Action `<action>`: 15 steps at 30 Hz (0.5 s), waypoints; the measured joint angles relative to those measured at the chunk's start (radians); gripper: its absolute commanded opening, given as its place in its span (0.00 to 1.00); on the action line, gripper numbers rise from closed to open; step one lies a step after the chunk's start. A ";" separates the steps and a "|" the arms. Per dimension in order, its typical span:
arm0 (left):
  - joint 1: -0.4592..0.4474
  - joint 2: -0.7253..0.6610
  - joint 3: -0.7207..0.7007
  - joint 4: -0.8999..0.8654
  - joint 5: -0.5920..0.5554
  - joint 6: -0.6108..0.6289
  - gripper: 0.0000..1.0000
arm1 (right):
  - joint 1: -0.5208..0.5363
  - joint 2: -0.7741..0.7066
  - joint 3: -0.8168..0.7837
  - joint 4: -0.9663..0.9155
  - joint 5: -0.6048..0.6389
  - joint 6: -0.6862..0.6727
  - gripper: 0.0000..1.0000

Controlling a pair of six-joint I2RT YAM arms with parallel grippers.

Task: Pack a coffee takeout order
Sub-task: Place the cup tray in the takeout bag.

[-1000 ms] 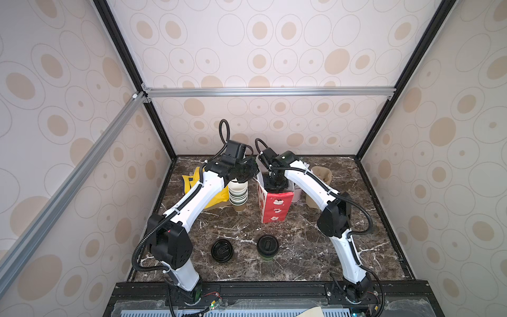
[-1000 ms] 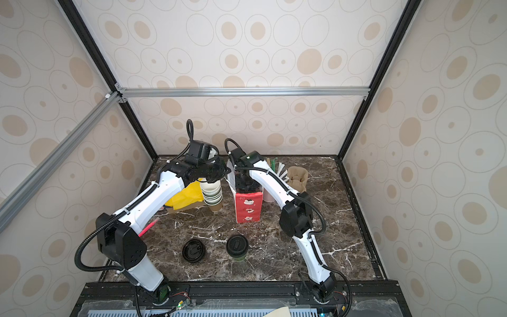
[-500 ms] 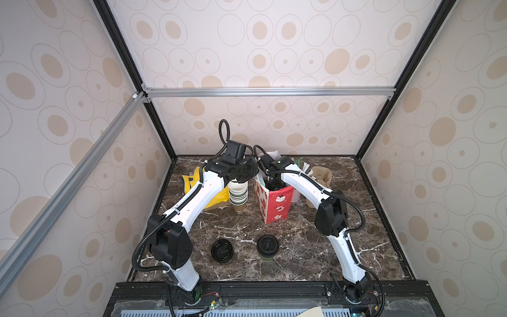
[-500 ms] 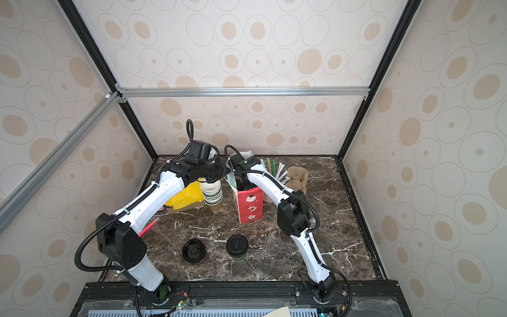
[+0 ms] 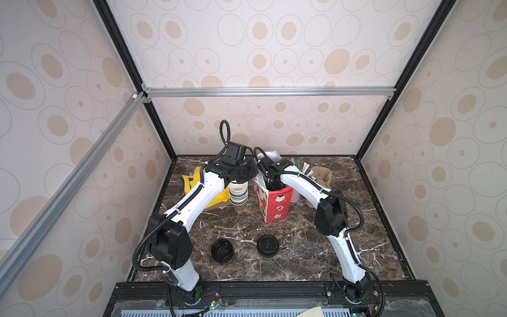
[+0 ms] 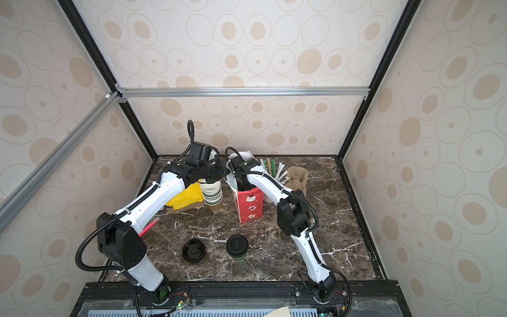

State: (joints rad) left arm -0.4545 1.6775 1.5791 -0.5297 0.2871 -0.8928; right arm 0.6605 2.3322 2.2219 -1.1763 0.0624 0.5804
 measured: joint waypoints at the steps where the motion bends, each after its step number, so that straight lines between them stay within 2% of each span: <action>1: 0.000 -0.002 -0.009 0.007 -0.001 0.002 0.00 | 0.000 -0.002 0.000 0.002 0.000 -0.002 0.64; 7: -0.007 -0.031 -0.050 0.044 -0.013 0.032 0.00 | 0.000 -0.058 -0.008 0.013 0.005 -0.007 0.66; 15: -0.024 -0.039 -0.059 0.056 -0.028 0.071 0.00 | -0.003 -0.181 -0.079 0.061 0.046 -0.006 0.63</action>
State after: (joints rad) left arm -0.4789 1.6390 1.5204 -0.4736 0.2592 -0.8215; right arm 0.6571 2.1509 2.1433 -1.1149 0.1081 0.5747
